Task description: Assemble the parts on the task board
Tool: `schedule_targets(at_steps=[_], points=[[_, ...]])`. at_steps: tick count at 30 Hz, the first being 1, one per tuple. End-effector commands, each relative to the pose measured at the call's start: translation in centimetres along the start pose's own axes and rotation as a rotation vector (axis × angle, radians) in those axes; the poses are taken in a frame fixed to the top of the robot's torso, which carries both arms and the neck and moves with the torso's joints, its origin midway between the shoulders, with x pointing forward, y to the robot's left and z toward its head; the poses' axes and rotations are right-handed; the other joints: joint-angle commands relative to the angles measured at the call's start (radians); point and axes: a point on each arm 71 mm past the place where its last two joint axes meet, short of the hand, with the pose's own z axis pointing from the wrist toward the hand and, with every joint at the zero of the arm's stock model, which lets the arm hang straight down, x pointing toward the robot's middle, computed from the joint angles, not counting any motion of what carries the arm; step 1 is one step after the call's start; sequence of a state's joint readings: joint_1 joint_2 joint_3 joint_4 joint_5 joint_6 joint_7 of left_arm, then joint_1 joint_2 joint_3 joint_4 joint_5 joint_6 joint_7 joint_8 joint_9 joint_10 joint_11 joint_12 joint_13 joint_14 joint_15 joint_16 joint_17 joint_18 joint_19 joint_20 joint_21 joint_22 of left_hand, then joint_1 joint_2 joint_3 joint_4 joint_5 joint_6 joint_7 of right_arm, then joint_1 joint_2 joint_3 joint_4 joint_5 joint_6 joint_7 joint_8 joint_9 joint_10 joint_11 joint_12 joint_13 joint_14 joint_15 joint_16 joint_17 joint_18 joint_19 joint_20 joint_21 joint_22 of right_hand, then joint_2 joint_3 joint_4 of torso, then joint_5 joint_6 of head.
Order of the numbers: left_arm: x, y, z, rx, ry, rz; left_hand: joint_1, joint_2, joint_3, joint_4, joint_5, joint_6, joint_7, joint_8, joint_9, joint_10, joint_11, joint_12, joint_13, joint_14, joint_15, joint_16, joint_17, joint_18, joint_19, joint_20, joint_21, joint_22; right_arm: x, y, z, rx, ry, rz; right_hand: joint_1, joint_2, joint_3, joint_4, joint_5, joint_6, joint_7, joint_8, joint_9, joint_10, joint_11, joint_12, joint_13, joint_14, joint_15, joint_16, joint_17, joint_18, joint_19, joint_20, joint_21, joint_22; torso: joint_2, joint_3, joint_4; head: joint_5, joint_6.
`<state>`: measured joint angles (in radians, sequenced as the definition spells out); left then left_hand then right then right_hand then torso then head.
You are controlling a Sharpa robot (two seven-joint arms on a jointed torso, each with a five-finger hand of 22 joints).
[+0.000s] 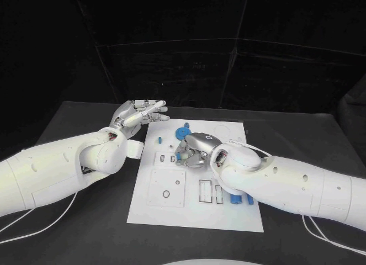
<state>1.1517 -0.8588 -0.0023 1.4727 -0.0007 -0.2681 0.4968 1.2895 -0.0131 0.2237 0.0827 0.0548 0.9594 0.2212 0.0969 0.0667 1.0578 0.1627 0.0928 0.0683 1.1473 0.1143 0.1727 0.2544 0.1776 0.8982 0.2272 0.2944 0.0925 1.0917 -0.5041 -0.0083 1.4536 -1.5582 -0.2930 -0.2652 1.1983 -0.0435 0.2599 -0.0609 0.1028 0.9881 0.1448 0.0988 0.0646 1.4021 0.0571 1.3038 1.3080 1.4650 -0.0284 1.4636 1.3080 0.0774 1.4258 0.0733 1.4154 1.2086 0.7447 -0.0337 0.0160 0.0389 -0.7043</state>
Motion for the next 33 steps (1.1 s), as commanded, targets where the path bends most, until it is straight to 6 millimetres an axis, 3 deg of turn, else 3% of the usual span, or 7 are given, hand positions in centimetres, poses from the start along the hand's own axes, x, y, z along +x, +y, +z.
schedule_targets(at_steps=[1,18,25,27,28,30,33], points=[[0.1,-0.2,0.0,0.008,0.015,0.001,0.01,0.004,-0.001,-0.007,-0.002,0.002,0.003,-0.004,0.0,0.004,0.004,-0.004,0.001,-0.005,0.001,-0.004,0.001,0.006,-0.001,0.004,-0.007,-0.002,0.4,-0.2,-0.1,0.017,0.018,-0.008,-0.007,-0.008,-0.012,0.004,0.004,-0.011,0.002,-0.007,0.001,-0.011,0.001,-0.007,0.019,0.064,0.008,-0.004,0.053,-0.008,0.0,0.009,-0.006,-0.001,0.0,0.0002,0.0002,-0.001,0.0],[0.1,-0.1,0.0,0.004,0.021,0.003,0.01,0.005,0.0,-0.009,-0.002,0.005,0.002,-0.003,0.0,0.007,0.003,-0.004,0.001,-0.001,0.0,-0.003,0.003,0.007,0.002,0.003,-0.006,-0.002,-1.0,0.3,-0.6,-0.062,-0.182,0.079,-0.05,-0.049,-0.181,0.105,0.047,-0.099,0.019,-0.012,0.004,-0.095,0.017,-0.122,-0.104,0.054,0.021,-0.032,0.014,-0.004,-0.007,0.022,-0.02,-0.022,-0.001,0.0008,-0.0008,-0.003,0.003],[0.1,0.0,-0.3,-0.032,0.076,0.1,-0.025,0.001,0.003,-0.003,0.017,0.089,-0.057,0.026,0.011,0.174,-0.074,0.06,0.033,0.299,-0.09,0.16,0.109,0.01,0.219,-0.087,0.12,0.051,-2.3,-0.3,-2.8,-0.224,-0.2,0.204,-0.006,-0.027,-0.2,0.106,0.077,-0.103,0.019,0.003,0.007,-0.108,0.017,-0.134,-0.123,0.051,0.021,-0.04,0.003,-0.002,-0.012,0.023,-0.027,-0.034,-0.005,0.001,-0.0008,-0.002,0.009],[0.1,0.0,-0.5,-0.077,0.113,0.152,-0.045,-0.007,-0.004,0.006,-0.004,0.119,-0.083,0.035,0.016,0.248,-0.113,0.094,0.058,0.372,-0.132,0.42,0.318,0.004,0.334,-0.127,0.199,0.088,-3.3,-1.0,-3.6,-0.24,-0.166,0.271,0.01,-0.019,-0.206,0.102,0.079,-0.088,0.014,0.017,0.011,-0.111,0.013,-0.136,-0.128,0.05,0.018,-0.044,-0.001,0.0,-0.016,0.021,-0.032,-0.042,-0.008,0.0017,-0.0006,-0.003,0.01],[0.1,0.1,-0.6,-0.106,0.131,0.19,-0.062,-0.013,-0.012,0.014,0.002,0.134,-0.096,0.036,0.019,0.272,-0.121,0.108,0.077,0.38,-0.142,0.715,0.589,0.002,0.38,-0.15,0.241,0.11,-3.9,-1.5,-4.0,-0.238,-0.15,0.312,0.016,-0.016,-0.207,0.1,0.08,-0.086,0.013,0.02,0.011,-0.113,0.012,-0.138,-0.131,0.049,0.018,-0.046,-0.004,0.001,-0.017,0.02,-0.033,-0.045,-0.01,0.0024,-0.001,-0.003,0.009],[0.2,0.2,-0.6,-0.198,0.181,0.297,-0.093,-0.027,-0.038,0.029,-0.001,0.154,-0.117,0.045,0.029,0.32,-0.134,0.157,0.119,0.393,-0.16,1.016,0.885,0.001,0.418,-0.159,0.289,0.138,-5.5,-2.9,-5.0,-0.218,-0.119,0.407,0.037,-0.007,-0.209,0.091,0.083,-0.088,0.012,0.025,0.01,-0.127,0.011,-0.158,-0.152,0.042,0.016,-0.066,-0.033,0.007,-0.032,0.018,-0.051,-0.079,-0.017,0.0043,-0.0016,-0.002,0.005],[0.1,0.2,-0.7,-0.321,0.227,0.444,-0.161,-0.014,-0.078,0.079,0.001,0.177,-0.13,0.067,0.047,0.357,-0.147,0.238,0.188,0.407,-0.171,1.232,1.117,-0.035,0.521,-0.18,0.564,0.458,-7.6,-4.9,-6.2,-0.179,-0.117,0.472,0.043,-0.002,-0.211,0.089,0.085,-0.088,0.011,0.027,0.01,-0.13,0.01,-0.162,-0.158,0.04,0.015,-0.072,-0.041,0.008,-0.035,0.017,-0.057,-0.088,-0.023,0.0061,-0.0027,-0.002,0.004]])
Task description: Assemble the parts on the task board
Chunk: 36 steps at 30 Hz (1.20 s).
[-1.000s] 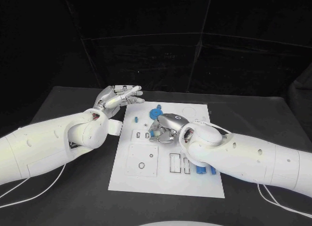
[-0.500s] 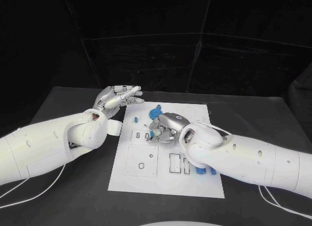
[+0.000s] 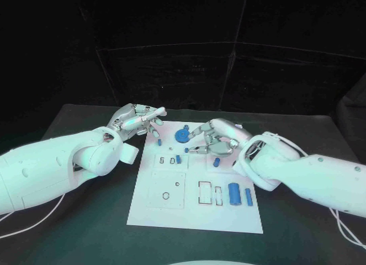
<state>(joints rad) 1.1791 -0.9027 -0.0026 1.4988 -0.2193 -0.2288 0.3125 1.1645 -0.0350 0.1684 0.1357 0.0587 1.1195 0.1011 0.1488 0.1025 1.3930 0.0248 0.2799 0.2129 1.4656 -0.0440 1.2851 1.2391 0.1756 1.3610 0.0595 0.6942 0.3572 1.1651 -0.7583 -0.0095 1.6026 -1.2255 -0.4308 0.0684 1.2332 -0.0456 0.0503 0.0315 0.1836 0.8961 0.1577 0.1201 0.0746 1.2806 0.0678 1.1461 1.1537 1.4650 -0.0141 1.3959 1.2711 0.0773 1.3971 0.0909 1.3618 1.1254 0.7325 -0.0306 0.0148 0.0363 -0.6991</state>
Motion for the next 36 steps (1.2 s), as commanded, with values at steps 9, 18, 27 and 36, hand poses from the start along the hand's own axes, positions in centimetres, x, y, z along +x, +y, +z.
schedule_targets(at_steps=[9,18,27,36], points=[[1.2,0.5,0.2,-0.537,0.226,0.644,-0.05,0.044,-0.186,0.077,-0.005,-0.053,-0.04,0.239,0.202,-0.127,-0.039,0.652,0.626,0.099,-0.034,0.27,0.311,-0.094,0.101,-0.034,0.585,0.721,-7.1,-4.3,-3.0,0.122,-0.048,0.252,0.012,0.009,-0.005,-0.004,0.008,0.006,-0.003,0.011,0.0,-0.007,-0.002,-0.004,-0.006,0.04,-0.001,-0.007,-0.008,0.009,-0.007,-0.001,-0.006,-0.008,-0.03,0.0097,-0.0086,0.008,-0.013],[3.0,0.0,2.1,-0.673,0.231,0.886,-0.052,0.075,-0.283,0.131,-0.005,-0.13,-0.053,0.398,0.341,-0.135,-0.049,0.75,0.713,0.104,-0.044,0.283,0.328,-0.104,0.112,-0.04,0.633,0.796,-8.4,-6.2,-3.1,0.18,-0.068,0.236,0.017,0.015,-0.009,-0.005,0.016,0.008,-0.005,0.015,0.0,-0.009,-0.004,-0.01,-0.013,0.038,-0.002,-0.014,-0.016,0.01,-0.009,-0.003,-0.011,-0.016,-0.039,0.0155,-0.0116,0.014,-0.022],[5.2,0.2,3.9,-0.69,0.231,0.941,-0.053,0.088,-0.323,0.148,-0.005,-0.163,-0.059,0.463,0.406,-0.123,-0.053,0.791,0.748,0.105,-0.048,0.286,0.332,-0.11,0.119,-0.044,0.662,0.84,-8.3,-6.4,-2.6,0.189,-0.059,0.219,0.02,0.019,-0.018,-0.005,0.032,0.003,-0.004,0.018,-0.002,-0.014,-0.004,-0.018,-0.025,0.037,-0.003,-0.021,-0.024,0.012,-0.014,-0.004,-0.019,-0.029,-0.036,0.0153,-0.0137,0.021,-0.026],[6.6,0.9,4.9,-0.715,0.267,0.954,-0.056,0.09,-0.334,0.15,-0.005,-0.17,-0.06,0.476,0.419,-0.121,-0.054,0.799,0.755,0.105,-0.048,0.286,0.332,-0.112,0.12,-0.045,0.669,0.851,-8.2,-6.7,-2.3,0.199,-0.055,0.212,0.019,0.02,-0.022,-0.004,0.036,0.0,-0.004,0.019,-0.003,-0.017,-0.004,-0.021,-0.029,0.037,-0.003,-0.024,-0.028,0.013,-0.016,-0.004,-0.023,-0.035,-0.036,0.015,-0.0128,0.02,-0.033]])
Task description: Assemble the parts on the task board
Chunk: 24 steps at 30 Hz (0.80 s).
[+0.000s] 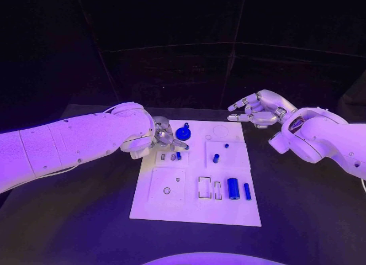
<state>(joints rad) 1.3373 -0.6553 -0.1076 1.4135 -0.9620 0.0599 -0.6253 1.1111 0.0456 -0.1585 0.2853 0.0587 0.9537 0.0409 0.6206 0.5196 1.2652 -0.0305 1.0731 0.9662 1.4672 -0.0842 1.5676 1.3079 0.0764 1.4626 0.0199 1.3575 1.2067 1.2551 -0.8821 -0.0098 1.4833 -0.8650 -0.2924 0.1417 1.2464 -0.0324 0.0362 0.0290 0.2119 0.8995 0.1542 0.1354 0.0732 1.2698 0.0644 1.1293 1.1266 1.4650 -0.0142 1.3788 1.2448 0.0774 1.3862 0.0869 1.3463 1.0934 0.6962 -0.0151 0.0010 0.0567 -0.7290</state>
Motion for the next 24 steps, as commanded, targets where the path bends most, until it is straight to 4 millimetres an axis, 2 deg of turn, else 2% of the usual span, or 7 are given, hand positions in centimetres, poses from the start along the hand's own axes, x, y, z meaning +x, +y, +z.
schedule_targets(at_steps=[1,24], points=[[0.14,-0.18,0.26,-0.028,0.019,0.031,-0.003,0.01,-0.009,0.0,-0.005,-0.005,0.0,0.006,0.003,0.007,0.001,0.007,0.002,0.104,-0.008,0.003,0.263,-0.013,0.019,-0.005,0.007,0.004,0.01,0.05,0.16,0.002,0.011,-0.001,0.006,0.006,-0.008,-0.001,0.008,-0.003,-0.001,0.003,-0.001,-0.006,0.0,-0.004,-0.002,0.037,-0.003,-0.007,-0.002,0.013,-0.005,0.0,-0.007,-0.004,0.001,-0.0004,0.001,0.0,-0.004],[0.82,-1.04,1.13,-0.045,0.066,0.071,0.025,0.012,-0.015,-0.018,-0.005,-0.017,-0.003,0.027,0.028,0.007,-0.001,0.015,0.008,0.104,-0.009,0.003,0.263,-0.014,0.019,-0.006,0.013,0.014,0.33,0.13,0.52,0.003,0.024,-0.005,0.005,0.007,-0.009,-0.001,0.01,-0.004,0.0,0.004,-0.001,-0.007,0.0,-0.007,-0.005,0.037,-0.003,-0.008,-0.002,0.014,-0.006,0.0,-0.009,-0.007,0.0,-0.0003,0.0015,-0.001,-0.016]])
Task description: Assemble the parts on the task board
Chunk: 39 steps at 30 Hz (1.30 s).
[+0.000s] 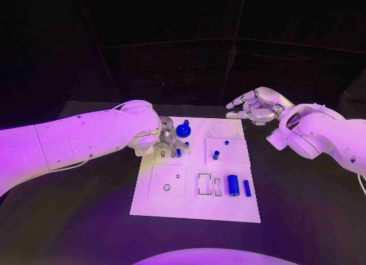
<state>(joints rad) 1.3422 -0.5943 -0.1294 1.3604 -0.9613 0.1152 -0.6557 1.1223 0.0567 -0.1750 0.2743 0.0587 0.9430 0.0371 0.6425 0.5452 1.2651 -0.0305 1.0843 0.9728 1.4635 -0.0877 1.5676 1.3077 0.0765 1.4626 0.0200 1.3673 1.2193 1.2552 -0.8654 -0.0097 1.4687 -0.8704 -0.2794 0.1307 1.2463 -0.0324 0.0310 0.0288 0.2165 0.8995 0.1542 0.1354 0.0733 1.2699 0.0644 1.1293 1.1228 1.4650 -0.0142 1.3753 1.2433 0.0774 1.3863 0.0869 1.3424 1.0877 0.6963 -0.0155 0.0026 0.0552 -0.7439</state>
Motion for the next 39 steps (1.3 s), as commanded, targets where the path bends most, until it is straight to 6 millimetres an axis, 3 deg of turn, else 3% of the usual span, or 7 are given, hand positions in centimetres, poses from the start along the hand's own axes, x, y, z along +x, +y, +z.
schedule_targets(at_steps=[1,30,33,39], points=[[0.01,0.03,0.0,-0.011,0.016,0.017,0.017,0.001,0.002,-0.009,-0.004,-0.008,0.001,0.007,0.004,0.008,-0.001,0.005,0.002,0.107,-0.006,0.003,0.263,-0.014,0.019,-0.006,0.004,0.002,0.02,0.13,0.08,-0.005,0.01,-0.002,0.005,0.007,-0.004,0.0,0.005,-0.004,0.0,0.004,-0.001,-0.008,0.0,-0.007,-0.001,0.037,-0.003,-0.004,-0.001,0.014,-0.006,0.0,-0.005,-0.001,0.0,0.0,-0.0002,0.0,-0.002],[0.54,-0.23,0.32,-0.023,0.051,0.05,0.072,0.017,0.029,-0.05,-0.004,-0.019,-0.001,0.025,0.029,0.009,-0.003,0.012,0.005,0.107,-0.007,0.003,0.263,-0.016,0.018,-0.007,0.012,0.016,0.15,0.05,0.23,0.004,0.023,0.0,0.01,0.014,-0.008,-0.001,0.016,-0.006,-0.001,0.007,-0.002,-0.011,-0.001,-0.012,-0.008,0.036,-0.003,-0.009,-0.006,0.015,-0.008,0.0,-0.01,-0.008,0.0,0.0003,0.0008,-0.001,-0.01],[0.49,-0.31,0.32,-0.018,0.041,0.042,0.096,0.029,0.052,-0.066,-0.004,-0.024,-0.003,0.027,0.033,0.007,-0.004,0.011,0.004,0.107,-0.008,0.003,0.263,-0.016,0.017,-0.008,0.013,0.017,0.19,0.06,0.27,0.005,0.025,0.0,0.01,0.014,-0.008,-0.001,0.016,-0.006,-0.001,0.007,-0.002,-0.011,-0.001,-0.012,-0.008,0.036,-0.003,-0.009,-0.006,0.015,-0.008,0.0,-0.01,-0.008,0.0,0.0003,0.0008,-0.001,-0.011],[0.3,-0.41,0.27,0.002,0.009,0.017,0.216,0.083,0.177,-0.137,-0.003,-0.048,-0.014,0.012,0.033,-0.003,-0.015,0.0,-0.002,0.107,-0.018,0.003,0.263,-0.015,0.015,-0.016,0.013,0.017,0.26,0.03,0.34,0.008,0.032,0.001,0.01,0.014,-0.008,-0.001,0.016,-0.006,-0.001,0.007,-0.002,-0.011,-0.001,-0.012,-0.008,0.036,-0.003,-0.009,-0.006,0.015,-0.008,0.0,-0.01,-0.008,0.0,0.0002,0.0002,-0.001,-0.013]])
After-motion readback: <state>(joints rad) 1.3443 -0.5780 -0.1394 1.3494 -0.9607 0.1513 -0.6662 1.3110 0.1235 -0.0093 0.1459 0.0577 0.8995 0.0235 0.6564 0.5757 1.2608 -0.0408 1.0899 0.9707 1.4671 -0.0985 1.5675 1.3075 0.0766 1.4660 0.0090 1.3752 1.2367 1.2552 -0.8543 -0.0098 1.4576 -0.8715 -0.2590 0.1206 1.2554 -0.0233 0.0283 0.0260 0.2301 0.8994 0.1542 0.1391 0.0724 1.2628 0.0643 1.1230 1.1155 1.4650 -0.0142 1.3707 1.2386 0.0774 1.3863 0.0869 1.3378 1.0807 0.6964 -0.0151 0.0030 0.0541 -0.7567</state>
